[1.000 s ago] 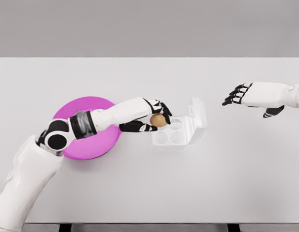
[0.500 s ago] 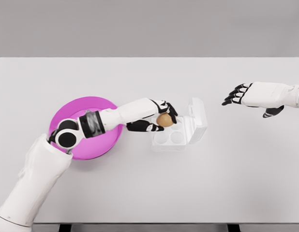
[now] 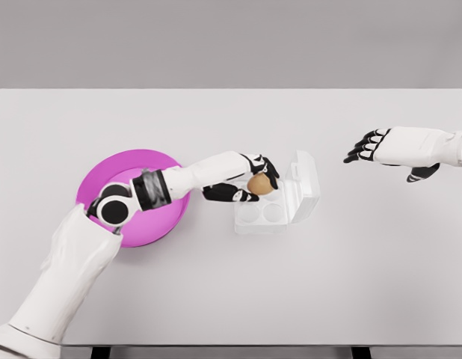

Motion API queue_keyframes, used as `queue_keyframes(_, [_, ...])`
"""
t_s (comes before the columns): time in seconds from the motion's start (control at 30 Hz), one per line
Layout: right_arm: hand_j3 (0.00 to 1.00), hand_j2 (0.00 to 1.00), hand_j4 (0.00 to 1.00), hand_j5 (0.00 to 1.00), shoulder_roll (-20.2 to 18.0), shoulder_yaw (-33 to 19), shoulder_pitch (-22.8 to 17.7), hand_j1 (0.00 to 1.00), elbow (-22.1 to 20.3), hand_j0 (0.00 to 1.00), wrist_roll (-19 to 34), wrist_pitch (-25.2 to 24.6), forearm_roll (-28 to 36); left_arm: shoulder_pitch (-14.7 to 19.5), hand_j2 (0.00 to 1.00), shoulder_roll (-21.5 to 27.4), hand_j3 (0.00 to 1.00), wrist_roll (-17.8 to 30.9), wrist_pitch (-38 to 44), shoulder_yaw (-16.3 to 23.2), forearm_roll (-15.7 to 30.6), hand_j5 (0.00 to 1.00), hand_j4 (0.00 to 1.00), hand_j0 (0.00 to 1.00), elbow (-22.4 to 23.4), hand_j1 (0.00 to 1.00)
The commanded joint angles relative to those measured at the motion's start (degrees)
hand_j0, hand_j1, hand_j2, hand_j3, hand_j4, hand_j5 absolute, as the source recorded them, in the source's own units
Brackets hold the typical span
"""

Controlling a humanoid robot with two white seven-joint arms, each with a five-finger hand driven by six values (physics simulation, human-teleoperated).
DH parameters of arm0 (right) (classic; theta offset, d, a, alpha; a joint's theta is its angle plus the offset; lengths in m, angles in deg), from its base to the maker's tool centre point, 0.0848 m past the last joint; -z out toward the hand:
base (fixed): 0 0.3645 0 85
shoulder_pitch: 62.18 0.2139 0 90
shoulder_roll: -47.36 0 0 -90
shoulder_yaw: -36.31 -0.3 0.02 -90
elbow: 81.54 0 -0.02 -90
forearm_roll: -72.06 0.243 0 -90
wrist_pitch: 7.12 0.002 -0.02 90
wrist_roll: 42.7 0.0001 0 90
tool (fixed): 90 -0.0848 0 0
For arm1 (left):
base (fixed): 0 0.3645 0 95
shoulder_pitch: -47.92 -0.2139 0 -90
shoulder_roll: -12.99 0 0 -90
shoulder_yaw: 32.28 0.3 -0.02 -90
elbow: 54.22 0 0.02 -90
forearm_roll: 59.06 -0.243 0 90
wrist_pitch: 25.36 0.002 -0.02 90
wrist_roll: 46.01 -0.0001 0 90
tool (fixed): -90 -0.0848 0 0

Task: Pack egg into the box and close the box lid

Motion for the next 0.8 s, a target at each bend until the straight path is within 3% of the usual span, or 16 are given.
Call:
queue_keyframes(0.0, [1.00,1.00,1.00,1.00,-0.1,0.0,0.0,1.00,0.0,1.00,0.0,-0.1,0.2,0.0,0.48,-0.7,0.48,-0.1,0.1,0.0,0.5,0.48,0.48,0.48,1.1,0.48])
queue_keyframes(0.23, [1.00,1.00,1.00,1.00,0.3,0.0,0.0,1.00,0.0,1.00,0.0,-0.1,0.2,0.4,0.49,-0.8,0.49,-0.1,0.2,1.1,0.5,0.49,0.49,0.49,2.4,0.49])
queue_keyframes(0.63, [1.00,1.00,1.00,1.00,0.1,0.0,0.0,1.00,0.0,1.00,0.0,-0.1,0.1,0.4,0.68,-0.8,0.68,-0.1,0.1,1.1,0.5,0.68,0.68,0.68,2.5,0.68])
queue_keyframes(0.77, [1.00,1.00,1.00,1.00,0.1,-0.6,0.0,1.00,0.0,1.00,0.0,-0.1,0.1,0.4,0.70,-0.8,0.70,-0.1,0.1,1.1,0.5,0.70,0.70,0.70,2.5,0.70])
